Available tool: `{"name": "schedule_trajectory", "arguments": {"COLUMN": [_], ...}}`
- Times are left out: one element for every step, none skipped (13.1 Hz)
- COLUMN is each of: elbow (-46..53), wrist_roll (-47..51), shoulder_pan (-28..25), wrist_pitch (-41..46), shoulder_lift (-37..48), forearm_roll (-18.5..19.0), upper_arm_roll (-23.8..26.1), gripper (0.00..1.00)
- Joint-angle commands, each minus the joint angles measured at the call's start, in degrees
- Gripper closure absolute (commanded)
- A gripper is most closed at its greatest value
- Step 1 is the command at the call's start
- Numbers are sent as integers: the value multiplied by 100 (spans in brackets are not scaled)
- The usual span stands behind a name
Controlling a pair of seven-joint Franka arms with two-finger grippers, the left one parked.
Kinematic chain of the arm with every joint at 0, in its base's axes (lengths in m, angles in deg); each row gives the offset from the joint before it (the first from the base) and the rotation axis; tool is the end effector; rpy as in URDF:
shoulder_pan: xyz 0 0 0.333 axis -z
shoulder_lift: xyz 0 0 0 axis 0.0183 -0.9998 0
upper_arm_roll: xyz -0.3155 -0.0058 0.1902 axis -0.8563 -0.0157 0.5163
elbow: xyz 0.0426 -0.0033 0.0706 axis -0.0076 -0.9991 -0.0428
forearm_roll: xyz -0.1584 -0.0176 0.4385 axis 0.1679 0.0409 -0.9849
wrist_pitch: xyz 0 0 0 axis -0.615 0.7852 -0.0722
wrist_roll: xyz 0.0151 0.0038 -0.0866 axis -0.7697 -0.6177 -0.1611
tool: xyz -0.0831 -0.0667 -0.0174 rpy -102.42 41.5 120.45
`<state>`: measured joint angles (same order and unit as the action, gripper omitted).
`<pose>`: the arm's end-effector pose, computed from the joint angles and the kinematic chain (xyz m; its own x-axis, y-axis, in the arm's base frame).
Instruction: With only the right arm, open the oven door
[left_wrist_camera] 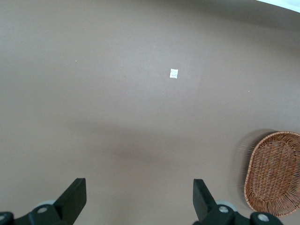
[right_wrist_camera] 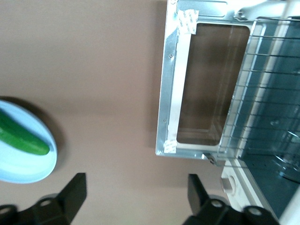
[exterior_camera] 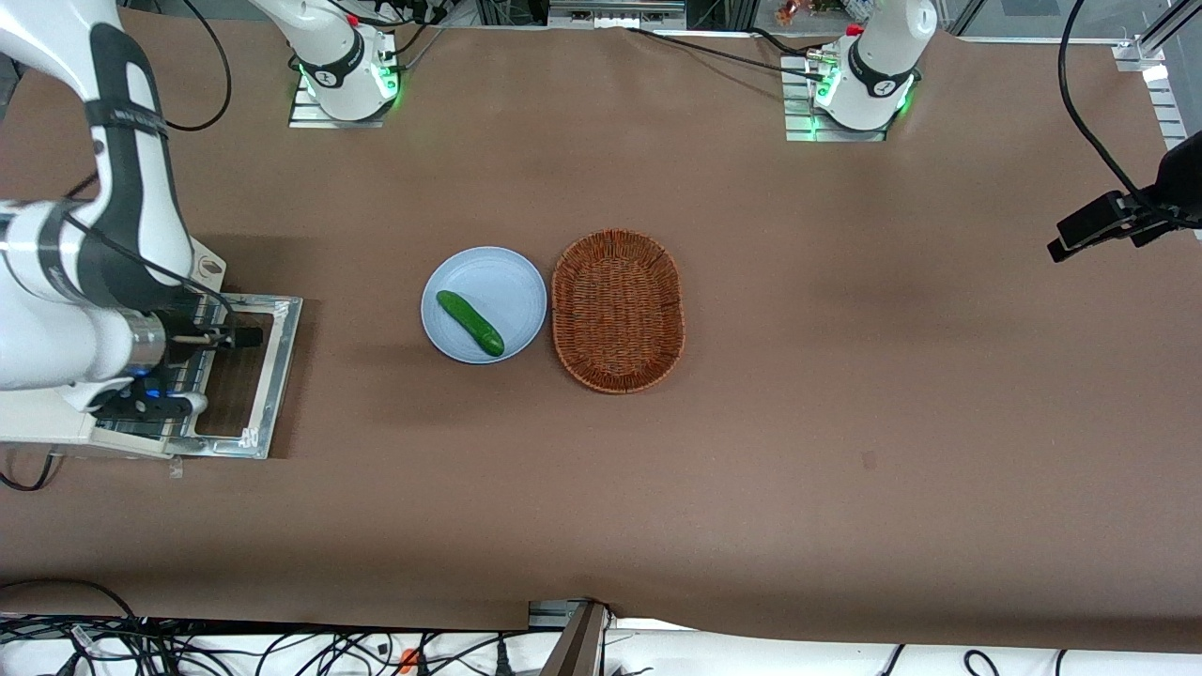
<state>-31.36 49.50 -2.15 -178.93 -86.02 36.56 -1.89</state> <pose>0.7529 -0.0052 0.4329 0.9487 0.0155 -0.3159 0.0106 -0.9998 -0.0173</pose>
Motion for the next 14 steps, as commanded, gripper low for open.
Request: {"name": "schedule_trajectory", "arguments": {"elbow": [-97, -105, -106, -106, -106, -106, -114, -123, -175, -202, -202, -194, -185, -132], "wrist_roll": [-117, -126, -126, -135, -144, -205, -310, -337, -354, -355, -355, -355, -355, -363], "shoulder_pan": [30, 30, 30, 30, 30, 30, 30, 30, 21, 21, 21, 21, 21, 21], "wrist_pitch": [434, 679, 864, 1014, 1146, 1208, 1244, 1322, 1349, 1384, 1498, 1534, 1534, 1508], "shoulder_lift": [590, 818, 1003, 1188, 1329, 1470, 1593, 1690, 1821, 1901, 1963, 2033, 2086, 2086], "forearm_roll": [-130, -130, -121, -113, -104, -86, -43, -42, -51, -51, -51, -34, -16, 2], "upper_arm_roll": [-43, -78, -131, -201, -262, -298, -316, -394, -438, -439, -447, -448, -439, -447], "gripper": [0, 0, 0, 0, 0, 0, 0, 0, 0, 0, 0, 0, 0, 0]}}
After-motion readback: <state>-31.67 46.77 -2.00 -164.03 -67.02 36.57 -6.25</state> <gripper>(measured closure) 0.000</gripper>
